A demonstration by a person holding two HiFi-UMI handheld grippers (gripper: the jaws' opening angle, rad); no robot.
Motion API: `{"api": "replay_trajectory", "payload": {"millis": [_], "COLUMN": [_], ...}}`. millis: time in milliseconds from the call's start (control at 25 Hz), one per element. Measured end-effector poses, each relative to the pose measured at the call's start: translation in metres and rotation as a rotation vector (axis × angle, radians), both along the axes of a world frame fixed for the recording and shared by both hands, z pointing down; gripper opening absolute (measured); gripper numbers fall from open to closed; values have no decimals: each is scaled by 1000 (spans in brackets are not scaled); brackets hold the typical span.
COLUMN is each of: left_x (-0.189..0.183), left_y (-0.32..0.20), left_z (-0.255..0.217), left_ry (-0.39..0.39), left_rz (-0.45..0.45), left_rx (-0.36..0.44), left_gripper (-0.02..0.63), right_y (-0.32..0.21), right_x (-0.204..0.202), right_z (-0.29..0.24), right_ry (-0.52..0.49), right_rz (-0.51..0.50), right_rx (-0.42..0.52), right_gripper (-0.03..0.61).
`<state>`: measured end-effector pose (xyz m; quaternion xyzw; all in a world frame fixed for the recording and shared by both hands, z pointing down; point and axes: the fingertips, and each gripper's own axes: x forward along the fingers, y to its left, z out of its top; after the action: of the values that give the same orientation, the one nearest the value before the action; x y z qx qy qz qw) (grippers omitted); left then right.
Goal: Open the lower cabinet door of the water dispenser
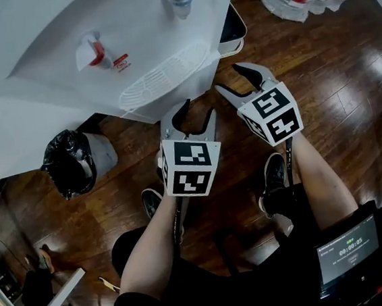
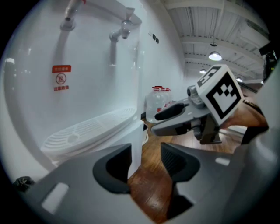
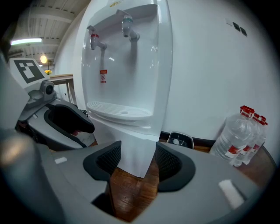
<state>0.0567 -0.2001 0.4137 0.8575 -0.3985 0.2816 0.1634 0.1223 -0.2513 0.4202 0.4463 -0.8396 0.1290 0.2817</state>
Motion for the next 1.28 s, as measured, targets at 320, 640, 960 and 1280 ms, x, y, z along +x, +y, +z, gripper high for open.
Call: {"api": "replay_trajectory", "payload": {"millis": [320,640,960,1280], "left_x": [23,47,38,25], "left_y": [15,9,8,5], "left_z": [20,55,79,77], "left_ry": [21,-19,-62,-28], "left_rz": [64,162,201,171], "left_rx": [-108,-205,-304,-338], "left_gripper": [299,321,321,321], "right_y": [-10,-36,-58,-60], "right_x": [-13,-12,-16,-28], "right_z": [22,58,77,83], "right_ry": [73,174,179,197], "right_rz": [-58,-151,-213,-262], "right_rx": [-46,-109,-124,-134], "right_gripper": [310,377,379,364]}}
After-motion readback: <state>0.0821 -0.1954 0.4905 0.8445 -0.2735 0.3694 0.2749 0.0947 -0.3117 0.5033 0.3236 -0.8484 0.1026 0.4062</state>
